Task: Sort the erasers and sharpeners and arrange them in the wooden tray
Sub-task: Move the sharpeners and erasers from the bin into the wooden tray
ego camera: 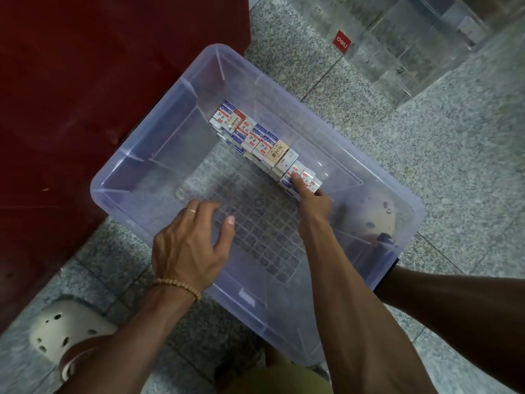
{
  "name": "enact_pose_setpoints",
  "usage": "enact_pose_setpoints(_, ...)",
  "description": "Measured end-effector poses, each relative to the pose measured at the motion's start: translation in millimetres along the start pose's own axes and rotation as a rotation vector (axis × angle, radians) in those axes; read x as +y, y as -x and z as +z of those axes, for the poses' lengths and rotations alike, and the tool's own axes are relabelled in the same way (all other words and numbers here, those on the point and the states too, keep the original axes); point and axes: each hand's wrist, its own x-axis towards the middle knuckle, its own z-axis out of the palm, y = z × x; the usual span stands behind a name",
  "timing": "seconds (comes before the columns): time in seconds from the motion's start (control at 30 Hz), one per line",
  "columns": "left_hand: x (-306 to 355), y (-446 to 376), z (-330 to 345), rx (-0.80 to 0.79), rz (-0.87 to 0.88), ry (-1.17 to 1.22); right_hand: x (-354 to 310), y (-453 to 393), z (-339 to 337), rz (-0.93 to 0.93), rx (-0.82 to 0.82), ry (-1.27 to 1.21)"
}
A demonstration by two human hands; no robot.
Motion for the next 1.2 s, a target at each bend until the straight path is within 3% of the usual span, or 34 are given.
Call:
enact_pose_setpoints(0.67, 0, 0, 2, 0.045, -0.007, 0.005, -2, 14, 13, -0.156, 0.069, 0.071)
enact_pose_setpoints(1.07, 0, 1, 1, 0.05, -0.014, 0.022, -4, 10, 5, -0.152, 0.067, 0.034)
enact_pose_setpoints(1.2, 0, 1, 1, 0.064, -0.007, 0.03, -9, 15, -10, -0.163, 0.018, -0.083)
